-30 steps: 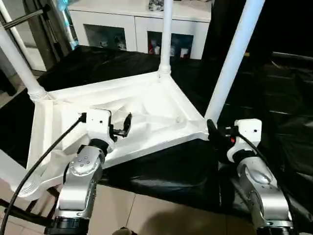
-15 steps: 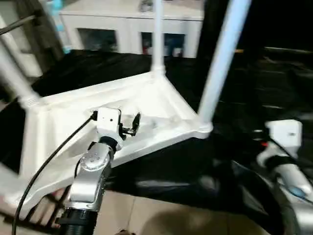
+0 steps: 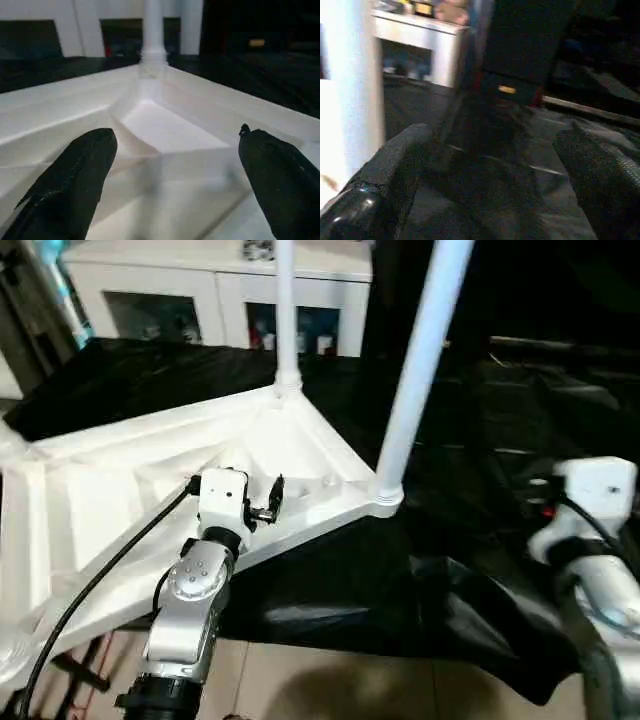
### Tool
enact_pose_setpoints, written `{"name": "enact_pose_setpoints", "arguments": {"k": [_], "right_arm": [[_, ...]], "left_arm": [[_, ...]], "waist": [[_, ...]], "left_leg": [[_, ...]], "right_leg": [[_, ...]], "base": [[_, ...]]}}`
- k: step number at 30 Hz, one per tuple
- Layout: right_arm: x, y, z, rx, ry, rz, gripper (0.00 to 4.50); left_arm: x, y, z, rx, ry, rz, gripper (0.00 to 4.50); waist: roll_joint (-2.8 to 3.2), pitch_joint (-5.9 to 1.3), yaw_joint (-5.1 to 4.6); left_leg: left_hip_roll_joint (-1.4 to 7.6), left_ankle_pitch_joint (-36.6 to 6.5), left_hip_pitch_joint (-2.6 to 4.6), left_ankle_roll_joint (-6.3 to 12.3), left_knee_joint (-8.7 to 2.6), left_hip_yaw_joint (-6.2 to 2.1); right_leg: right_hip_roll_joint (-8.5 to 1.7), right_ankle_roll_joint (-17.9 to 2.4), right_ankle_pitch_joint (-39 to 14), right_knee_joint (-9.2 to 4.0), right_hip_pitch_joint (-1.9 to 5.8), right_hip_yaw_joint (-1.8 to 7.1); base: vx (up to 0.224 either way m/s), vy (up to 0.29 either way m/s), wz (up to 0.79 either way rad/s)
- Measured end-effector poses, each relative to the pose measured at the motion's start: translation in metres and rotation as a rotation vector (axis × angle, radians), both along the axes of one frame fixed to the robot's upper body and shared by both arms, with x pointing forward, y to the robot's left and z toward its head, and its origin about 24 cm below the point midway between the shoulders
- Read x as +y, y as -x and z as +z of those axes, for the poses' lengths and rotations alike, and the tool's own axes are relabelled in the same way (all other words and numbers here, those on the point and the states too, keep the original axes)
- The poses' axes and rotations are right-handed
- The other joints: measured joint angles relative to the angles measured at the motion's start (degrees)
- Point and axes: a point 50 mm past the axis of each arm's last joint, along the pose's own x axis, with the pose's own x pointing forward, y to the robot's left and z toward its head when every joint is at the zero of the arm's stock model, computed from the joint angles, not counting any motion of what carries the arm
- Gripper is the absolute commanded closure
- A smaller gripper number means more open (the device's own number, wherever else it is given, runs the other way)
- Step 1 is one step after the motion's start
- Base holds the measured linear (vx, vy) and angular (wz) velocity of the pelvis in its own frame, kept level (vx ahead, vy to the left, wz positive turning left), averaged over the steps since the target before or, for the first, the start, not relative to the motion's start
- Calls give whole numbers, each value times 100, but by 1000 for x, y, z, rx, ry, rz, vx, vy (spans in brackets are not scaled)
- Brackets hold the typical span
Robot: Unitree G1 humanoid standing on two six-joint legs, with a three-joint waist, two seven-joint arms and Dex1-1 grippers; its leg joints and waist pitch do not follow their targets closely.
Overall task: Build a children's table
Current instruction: Rotate leg to tighten
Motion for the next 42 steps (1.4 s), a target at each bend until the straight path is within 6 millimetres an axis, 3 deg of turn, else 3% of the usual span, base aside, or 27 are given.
{"name": "enact_pose_setpoints", "arguments": {"k": [4, 9, 14, 19, 26, 34, 42], "right_arm": [[1, -8, -10, 12, -32, 32, 0], [4, -23, -18, -19, -89, 73, 0], [3, -34, -29, -16, -143, 103, 0], [4, -35, -44, 38, -201, 166, 0], [4, -22, -58, 104, -183, 251, 0], [3, -23, -61, 134, -164, 179, 0], [14, -15, -66, 150, -189, 191, 0]], "left_arm": [[0, -1, 9, -34, -15, 11, 9], [3, -3, 14, -35, -28, 17, 9], [-2, -13, 34, -90, 35, 9, 9], [-6, -11, 29, -70, 74, -40, 9], [-2, -4, 17, -14, 84, -60, 9], [-18, 2, 17, -5, 22, -190, 9], [-17, 4, 19, -11, 55, -185, 9]], "waist": [[-2, -2, 181], [65, 14, 333], [160, 11, 418], [255, 7, 470], [250, 8, 506], [204, 12, 506], [196, 12, 506]], "left_leg": [[-6, 0, 2, 0, 1, 2], [-5, 0, 8, -1, -3, 2], [-4, 1, 8, -2, -4, 3], [-6, 1, 5, -1, -8, 6], [-3, 1, 4, -1, -4, 6], [-3, 1, 7, -1, -5, 5], [-3, 1, 10, -2, -10, 5]], "right_leg": [[-5, -1, 1, -4, 8, 5], [-4, -7, 14, 19, 5, 6], [-3, -15, 19, 12, 8, 4], [-4, -40, 33, 15, 1, 6], [-4, -18, 21, 14, 3, 4], [-5, -14, 22, 15, 3, 3], [-5, -8, 19, 12, 1, 3]], "base": [[0, 0, 0], [0, 0, 0], [0, 0, 0], [0, 0, 0], [0, 0, 0], [0, 0, 0], [0, 0, 0]]}}
